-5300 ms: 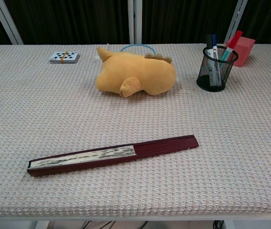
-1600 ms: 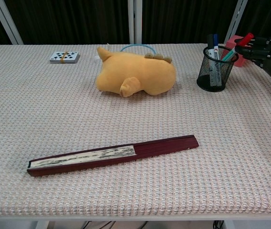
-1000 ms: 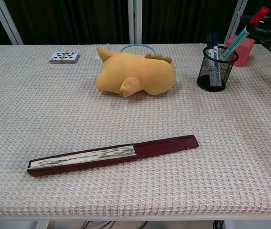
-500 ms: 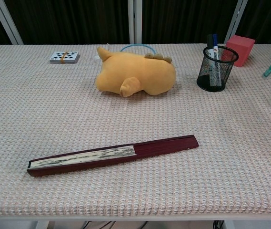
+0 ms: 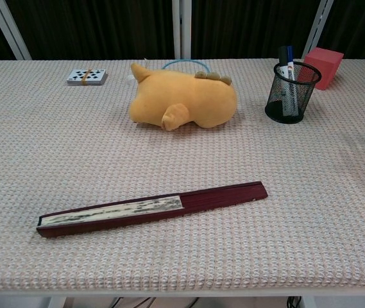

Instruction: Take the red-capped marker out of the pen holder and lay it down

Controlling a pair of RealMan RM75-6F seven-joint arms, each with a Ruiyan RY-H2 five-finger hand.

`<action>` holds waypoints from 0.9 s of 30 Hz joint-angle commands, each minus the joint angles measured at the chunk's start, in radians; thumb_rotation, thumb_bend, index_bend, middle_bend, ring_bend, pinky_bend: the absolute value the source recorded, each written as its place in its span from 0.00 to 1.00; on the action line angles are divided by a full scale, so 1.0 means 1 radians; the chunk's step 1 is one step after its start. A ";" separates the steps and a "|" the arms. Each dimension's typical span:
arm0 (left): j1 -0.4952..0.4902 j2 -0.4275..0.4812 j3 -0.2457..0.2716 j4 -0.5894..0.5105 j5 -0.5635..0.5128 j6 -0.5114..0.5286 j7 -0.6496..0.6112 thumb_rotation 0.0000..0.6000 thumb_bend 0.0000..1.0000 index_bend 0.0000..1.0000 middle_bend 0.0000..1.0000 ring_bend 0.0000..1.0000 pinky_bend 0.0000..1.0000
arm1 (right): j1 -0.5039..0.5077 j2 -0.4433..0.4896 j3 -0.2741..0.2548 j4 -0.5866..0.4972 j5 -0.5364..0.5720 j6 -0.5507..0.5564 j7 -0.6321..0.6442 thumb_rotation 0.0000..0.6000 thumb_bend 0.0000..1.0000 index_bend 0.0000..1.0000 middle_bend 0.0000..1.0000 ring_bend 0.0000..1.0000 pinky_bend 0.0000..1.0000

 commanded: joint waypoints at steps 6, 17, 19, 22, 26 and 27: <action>0.000 0.000 -0.003 0.006 -0.004 -0.003 -0.007 1.00 0.00 0.06 0.02 0.00 0.00 | 0.035 -0.017 -0.010 -0.008 -0.074 -0.007 0.011 1.00 0.23 0.01 0.00 0.00 0.00; -0.003 0.006 -0.011 -0.017 -0.001 0.007 0.018 1.00 0.00 0.06 0.02 0.00 0.00 | -0.064 0.136 -0.050 -0.083 -0.191 0.204 0.104 1.00 0.19 0.00 0.00 0.00 0.00; -0.002 0.009 -0.012 -0.027 -0.001 0.010 0.028 1.00 0.00 0.06 0.02 0.00 0.00 | -0.104 0.156 -0.060 -0.049 -0.188 0.254 0.033 1.00 0.20 0.00 0.00 0.00 0.00; 0.000 0.015 -0.014 -0.045 0.002 0.018 0.046 1.00 0.00 0.06 0.02 0.00 0.00 | -0.157 0.182 -0.072 -0.021 -0.141 0.267 -0.134 1.00 0.24 0.00 0.00 0.00 0.00; 0.000 0.023 -0.017 -0.066 0.002 0.023 0.063 1.00 0.00 0.06 0.02 0.00 0.00 | -0.206 0.206 -0.072 -0.050 -0.065 0.252 -0.287 1.00 0.24 0.00 0.00 0.00 0.00; -0.001 0.024 -0.017 -0.070 0.003 0.022 0.066 1.00 0.00 0.06 0.02 0.00 0.00 | -0.212 0.212 -0.071 -0.062 -0.052 0.248 -0.302 1.00 0.24 0.00 0.00 0.00 0.00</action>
